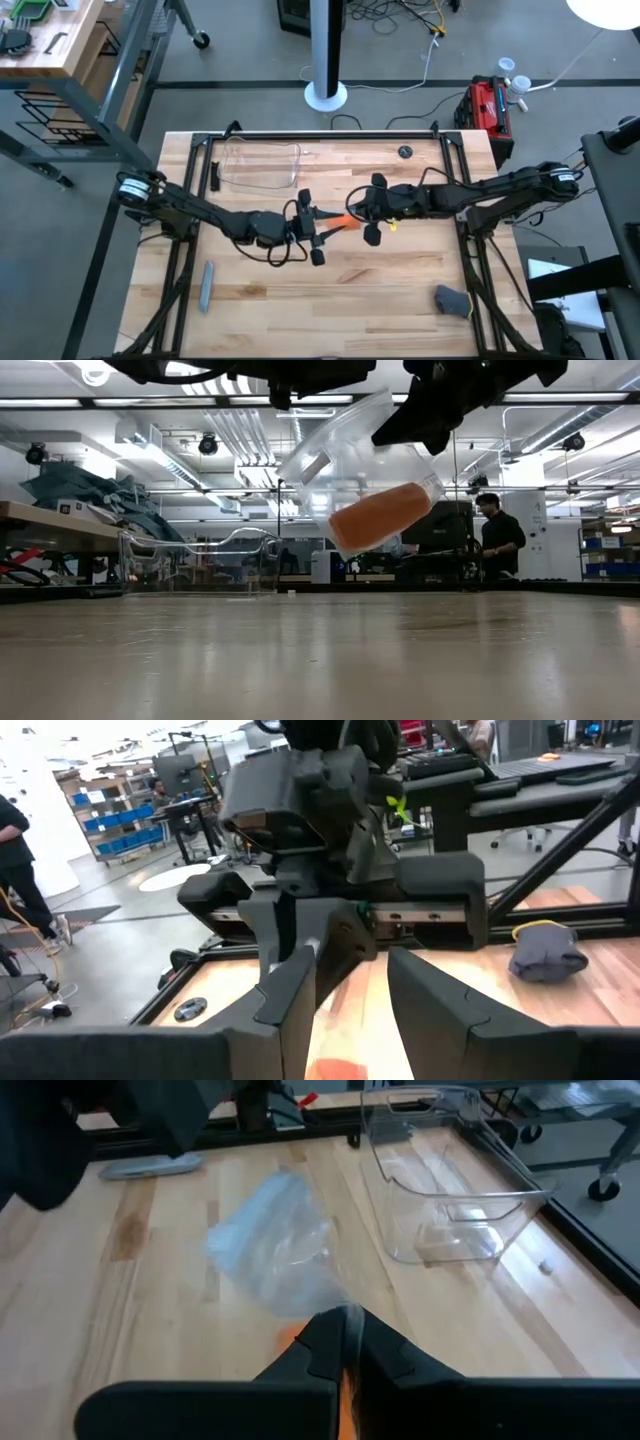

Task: Roll bandage
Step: Close the transparent zip bag

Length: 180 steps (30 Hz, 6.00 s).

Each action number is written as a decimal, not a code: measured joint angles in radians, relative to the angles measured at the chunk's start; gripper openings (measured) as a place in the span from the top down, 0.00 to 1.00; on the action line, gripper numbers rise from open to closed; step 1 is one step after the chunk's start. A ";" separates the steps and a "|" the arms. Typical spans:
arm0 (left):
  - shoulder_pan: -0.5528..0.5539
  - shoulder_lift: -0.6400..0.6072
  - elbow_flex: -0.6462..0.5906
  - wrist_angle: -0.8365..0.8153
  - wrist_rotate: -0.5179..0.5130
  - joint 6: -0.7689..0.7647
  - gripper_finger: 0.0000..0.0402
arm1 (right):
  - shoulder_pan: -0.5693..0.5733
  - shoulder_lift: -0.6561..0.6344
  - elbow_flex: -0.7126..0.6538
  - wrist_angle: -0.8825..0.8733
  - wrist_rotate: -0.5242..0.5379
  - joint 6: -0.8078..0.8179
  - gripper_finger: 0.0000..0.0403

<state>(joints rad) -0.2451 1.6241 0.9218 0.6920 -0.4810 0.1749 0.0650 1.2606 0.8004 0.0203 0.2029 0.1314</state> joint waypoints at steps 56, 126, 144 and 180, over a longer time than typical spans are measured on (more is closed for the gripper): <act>0.071 -0.002 0.000 -0.033 -0.008 0.008 1.00 | 0.001 0.005 0.012 -0.032 -0.046 -0.001 1.00; 0.063 -0.036 0.000 -0.324 0.071 -0.159 0.98 | 0.000 0.006 0.011 -0.040 -0.046 -0.002 1.00; 0.063 -0.038 0.000 -0.365 0.102 -0.190 0.99 | 0.000 0.005 0.012 -0.044 -0.046 -0.002 1.00; 0.061 -0.060 0.001 -0.510 0.110 -0.308 1.00 | 0.000 0.005 0.012 -0.046 -0.097 -0.047 1.00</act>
<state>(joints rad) -0.1844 1.5644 0.9226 0.1818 -0.3711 -0.1333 0.0650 1.2655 0.8124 -0.0262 0.1058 0.0842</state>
